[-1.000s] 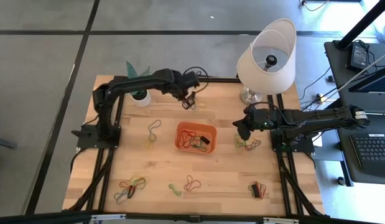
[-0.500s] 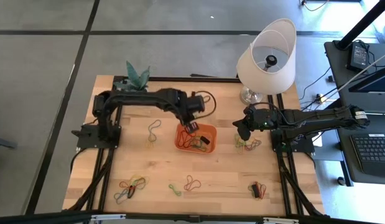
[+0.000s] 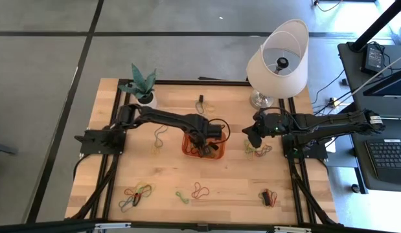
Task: Pick and place rubber bands into bin
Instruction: Put the green rubber band into the orange bin
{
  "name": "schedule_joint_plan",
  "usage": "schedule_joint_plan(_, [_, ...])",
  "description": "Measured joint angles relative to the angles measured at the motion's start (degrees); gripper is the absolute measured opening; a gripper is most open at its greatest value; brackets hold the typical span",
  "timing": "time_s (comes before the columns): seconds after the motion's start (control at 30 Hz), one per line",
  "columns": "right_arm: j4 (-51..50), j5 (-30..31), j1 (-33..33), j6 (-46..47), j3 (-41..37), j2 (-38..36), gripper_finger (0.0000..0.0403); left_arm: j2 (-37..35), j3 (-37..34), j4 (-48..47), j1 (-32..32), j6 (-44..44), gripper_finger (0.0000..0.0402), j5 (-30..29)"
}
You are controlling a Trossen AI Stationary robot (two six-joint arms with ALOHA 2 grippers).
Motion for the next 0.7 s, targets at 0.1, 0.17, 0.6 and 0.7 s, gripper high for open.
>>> schedule_joint_plan(0.1, [0.0,-1.5,0.0,0.0,0.0,0.0,0.0010,1.0,0.0,0.2,-0.1,-2.0,0.0006,-0.6])
schedule_joint_plan(0.17, [0.0,-2.4,0.0,0.0,0.0,0.0,0.0010,1.2,0.0,0.7,-0.2,-2.2,0.0010,-0.9])
schedule_joint_plan(0.6, [-0.4,-3.4,0.1,-1.6,0.0,0.0,0.0010,1.4,0.0,1.4,-0.2,-6.5,0.0098,-0.9])
schedule_joint_plan(0.7, [-0.5,-3.4,0.1,-1.7,0.0,0.0,0.0010,1.4,0.0,1.3,-0.2,-6.5,0.0121,-0.9])
